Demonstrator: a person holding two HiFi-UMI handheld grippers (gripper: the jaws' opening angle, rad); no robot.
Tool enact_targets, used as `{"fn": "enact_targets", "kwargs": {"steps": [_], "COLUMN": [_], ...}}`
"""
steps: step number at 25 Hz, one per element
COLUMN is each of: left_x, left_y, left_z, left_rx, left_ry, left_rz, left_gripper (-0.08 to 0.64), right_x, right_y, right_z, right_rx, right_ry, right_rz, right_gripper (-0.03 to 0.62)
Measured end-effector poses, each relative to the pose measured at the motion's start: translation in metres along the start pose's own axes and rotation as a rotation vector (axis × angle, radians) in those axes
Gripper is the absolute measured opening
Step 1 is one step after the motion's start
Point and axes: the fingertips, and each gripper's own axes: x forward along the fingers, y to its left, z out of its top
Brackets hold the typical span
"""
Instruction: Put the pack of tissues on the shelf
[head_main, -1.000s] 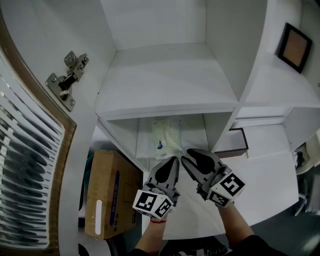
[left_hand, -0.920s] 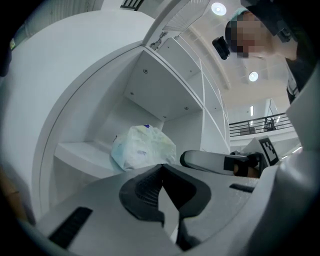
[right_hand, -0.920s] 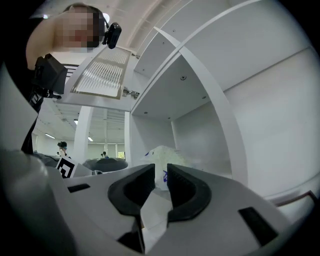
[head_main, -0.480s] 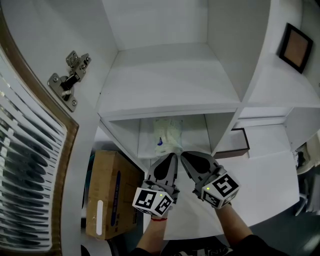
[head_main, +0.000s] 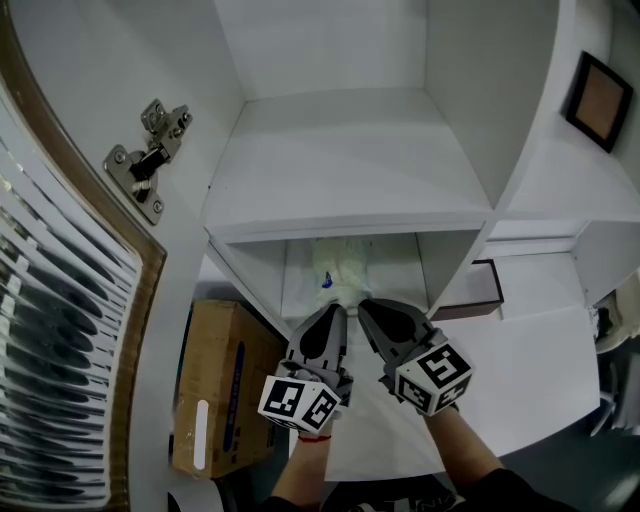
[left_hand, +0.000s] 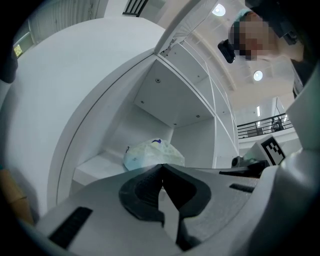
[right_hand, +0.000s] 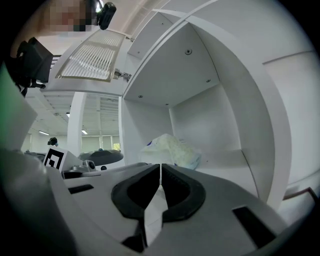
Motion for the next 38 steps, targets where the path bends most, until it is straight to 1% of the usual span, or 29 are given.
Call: {"fn": "enact_targets", "kwargs": {"steps": [5,10,17,24,32,38], "left_x": [0.001,0.000,-0.004,-0.012,-0.024,-0.036], "left_y": [0.005,0.008,0.000,-0.011,-0.026,-0.040], "left_z": [0.005,0.004,0.001,-0.004,-0.008,-0.012], "left_rx": [0.003,-0.004,-0.005,0.005,0.051,0.060], "left_ry": [-0.016,-0.011,-0.016,0.002,0.025,0.037], "left_rz": [0.014,0.024,0.014,0.010,0.023,0.027], "left_gripper": [0.006,0.006,0.006,0.006,0.006,0.006], "right_x": [0.004,0.004,-0.002,-0.011,-0.025,-0.042], "right_y": [0.002,0.002,0.007,0.017,0.028,0.036], "right_z": [0.002,0.002,0.000,-0.004,-0.007,-0.008], "right_rx": [0.010,0.010,0.034,0.017,-0.024,-0.042], "right_ry": [-0.002,-0.007,-0.029,-0.018,-0.004,0.002], "right_rz": [-0.002,-0.001,0.048,0.078,0.087,0.092], "right_gripper": [0.014,0.012,0.012,0.012,0.011,0.011]}}
